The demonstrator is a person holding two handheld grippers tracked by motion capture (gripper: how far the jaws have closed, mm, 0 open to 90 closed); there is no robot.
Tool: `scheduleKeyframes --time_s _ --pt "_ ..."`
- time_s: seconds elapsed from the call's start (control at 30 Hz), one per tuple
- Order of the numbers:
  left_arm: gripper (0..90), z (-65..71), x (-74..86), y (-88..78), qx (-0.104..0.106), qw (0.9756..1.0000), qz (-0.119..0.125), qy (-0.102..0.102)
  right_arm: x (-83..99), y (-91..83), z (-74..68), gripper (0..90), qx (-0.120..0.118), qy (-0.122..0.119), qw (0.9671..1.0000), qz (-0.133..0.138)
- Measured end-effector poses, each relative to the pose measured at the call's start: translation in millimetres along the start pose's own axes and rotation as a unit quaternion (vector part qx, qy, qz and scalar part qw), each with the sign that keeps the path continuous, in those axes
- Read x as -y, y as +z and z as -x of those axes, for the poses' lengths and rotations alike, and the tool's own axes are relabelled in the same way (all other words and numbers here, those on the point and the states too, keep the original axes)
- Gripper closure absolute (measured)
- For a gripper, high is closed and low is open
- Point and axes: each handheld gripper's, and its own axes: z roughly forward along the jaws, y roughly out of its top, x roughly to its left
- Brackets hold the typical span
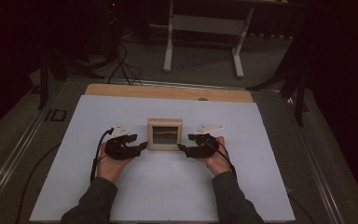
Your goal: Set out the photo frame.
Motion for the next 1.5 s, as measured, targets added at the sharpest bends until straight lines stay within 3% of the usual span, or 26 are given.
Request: scheduleKeyframes --time_s 0.3,0.8,1.03,1.07,1.27,1.5 --pt "40.5 -9.4 12.2 -24.5 -0.007 0.9999 0.008 -0.003 7.1 -22.0 -1.3 36.8 0.003 -0.003 0.9998 0.02" --pt "40.2 -20.9 31.7 -65.5 -0.022 0.9994 0.027 -0.003 35.5 -64.9 4.7 36.1 0.034 0.003 0.998 0.052" --pt "40.2 -21.7 38.9 -82.2 -0.02 0.999 0.039 -0.008 51.7 -89.4 8.7 35.6 0.056 0.009 0.996 0.07" --pt "40.2 -22.0 41.3 -85.5 -0.02 0.9989 0.041 -0.011 59.1 -98.4 10.1 35.3 0.068 0.015 0.9946 0.077" --pt "40.2 -24.8 49.5 -95.6 -0.024 0.9986 0.044 -0.016 76.2 -118.7 11.8 35.0 0.089 0.035 0.9911 0.093" --pt "39.8 -29.7 62.0 -107.9 -0.037 0.9979 0.046 -0.025 93.6 -132.1 11.2 33.5 0.11 0.046 0.9882 0.096"
